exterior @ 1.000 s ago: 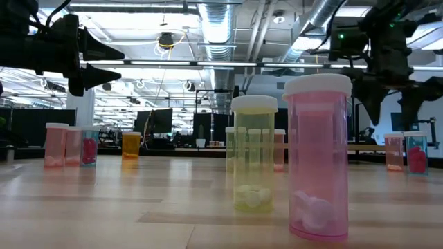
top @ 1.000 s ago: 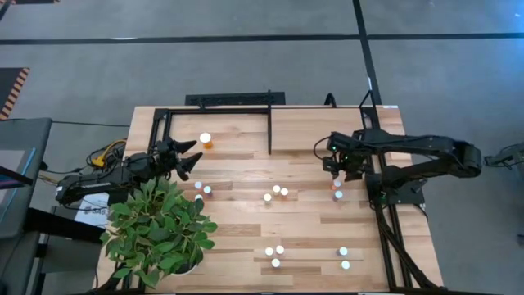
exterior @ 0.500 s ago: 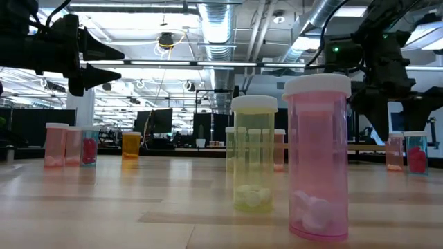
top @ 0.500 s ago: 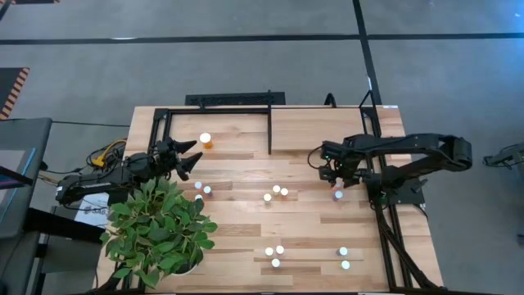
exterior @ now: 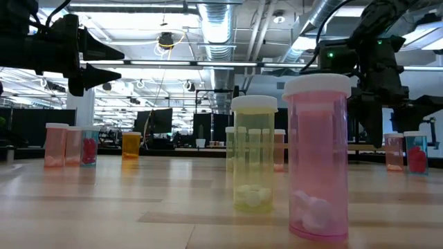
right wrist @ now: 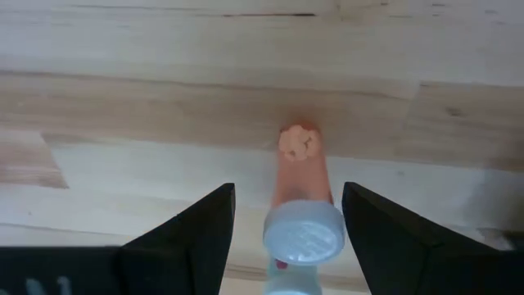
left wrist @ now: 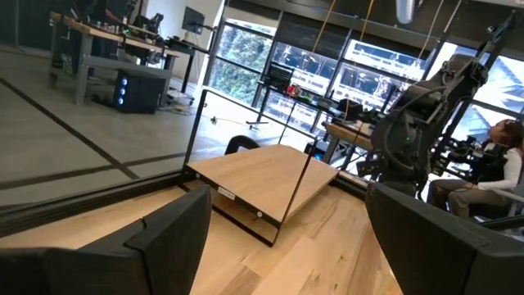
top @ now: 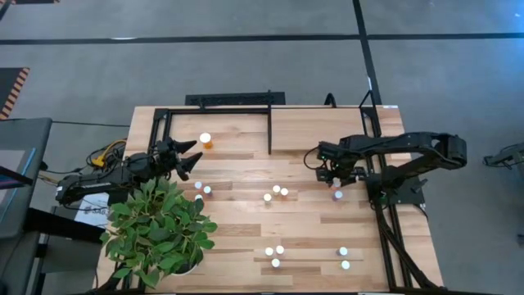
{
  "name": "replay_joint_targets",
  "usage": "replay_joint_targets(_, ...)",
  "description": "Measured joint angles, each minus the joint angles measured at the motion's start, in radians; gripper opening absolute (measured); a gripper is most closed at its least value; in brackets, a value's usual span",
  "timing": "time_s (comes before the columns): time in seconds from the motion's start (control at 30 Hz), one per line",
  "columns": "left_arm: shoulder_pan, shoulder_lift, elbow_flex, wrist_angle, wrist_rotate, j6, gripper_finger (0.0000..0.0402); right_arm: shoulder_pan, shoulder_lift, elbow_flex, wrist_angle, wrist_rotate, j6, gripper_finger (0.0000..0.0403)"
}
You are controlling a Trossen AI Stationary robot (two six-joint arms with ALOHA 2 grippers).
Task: Pick and place medicine bottles onto shelf by color
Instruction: Put the pink pill bottle on the shelf
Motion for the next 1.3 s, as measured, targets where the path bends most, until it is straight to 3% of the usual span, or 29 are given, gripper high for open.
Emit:
replay_joint_targets(0.53,0.000,0.000,0.000,0.000,0.000,0.000,0.0312,0.001,0.000,0.000,0.022,0.000,0.009,0.0137)
replay_joint_targets(0.93,0.000,0.000,0.000,0.000,0.000,0.000,0.0312,-0.062,-0.004,0.052,-0.054,-0.052,0.028,0.0134)
replay_joint_targets(1.3,0.000,0.000,0.000,0.000,0.000,0.000,0.0312,-0.217,-0.004,0.227,-0.263,0.053,-0.174,0.0134)
